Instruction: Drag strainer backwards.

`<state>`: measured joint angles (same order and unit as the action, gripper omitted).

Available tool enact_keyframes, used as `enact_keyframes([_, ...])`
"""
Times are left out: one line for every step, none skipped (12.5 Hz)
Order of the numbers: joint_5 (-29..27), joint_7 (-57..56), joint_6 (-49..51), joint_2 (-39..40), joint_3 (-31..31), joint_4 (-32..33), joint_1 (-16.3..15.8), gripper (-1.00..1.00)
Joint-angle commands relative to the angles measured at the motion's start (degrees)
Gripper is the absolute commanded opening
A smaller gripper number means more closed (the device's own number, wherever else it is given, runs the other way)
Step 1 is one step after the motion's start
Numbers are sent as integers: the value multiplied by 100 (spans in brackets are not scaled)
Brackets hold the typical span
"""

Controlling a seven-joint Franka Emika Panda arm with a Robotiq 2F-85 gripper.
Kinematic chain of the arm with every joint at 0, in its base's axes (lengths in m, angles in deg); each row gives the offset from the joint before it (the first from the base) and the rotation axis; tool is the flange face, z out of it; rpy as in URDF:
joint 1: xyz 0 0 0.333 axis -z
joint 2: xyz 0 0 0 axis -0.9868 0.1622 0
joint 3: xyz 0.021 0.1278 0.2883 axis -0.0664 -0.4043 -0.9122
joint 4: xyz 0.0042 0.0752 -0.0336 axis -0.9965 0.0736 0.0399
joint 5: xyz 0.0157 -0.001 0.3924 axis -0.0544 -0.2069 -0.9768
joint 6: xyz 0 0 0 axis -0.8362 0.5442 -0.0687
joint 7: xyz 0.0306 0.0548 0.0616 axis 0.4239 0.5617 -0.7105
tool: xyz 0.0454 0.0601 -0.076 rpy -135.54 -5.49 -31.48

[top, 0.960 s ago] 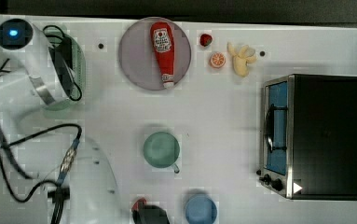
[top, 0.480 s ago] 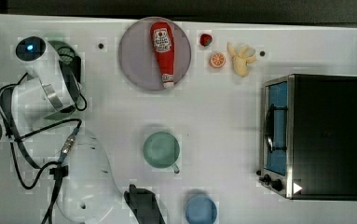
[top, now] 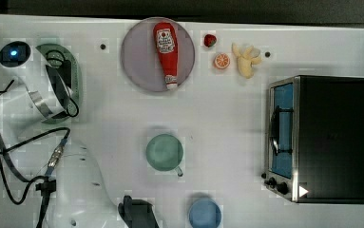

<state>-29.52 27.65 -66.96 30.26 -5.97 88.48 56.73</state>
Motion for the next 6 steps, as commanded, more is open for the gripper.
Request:
enact_keyframes([-97,217,-47,-497,27,529,-87,100])
enact_keyframes([-114,215,-88,-639,27,760,-93,100])
enact_keyframes([-125,217,-164,-770,27,981,-106,100])
enact_keyframes([-151,216,-297,-894,27,1189,-126,100])
enact_keyframes([-200,218,-435,-994,27,1382,-154,100])
enact_keyframes([-242,214,-551,-1085,28,1571,-186,100])
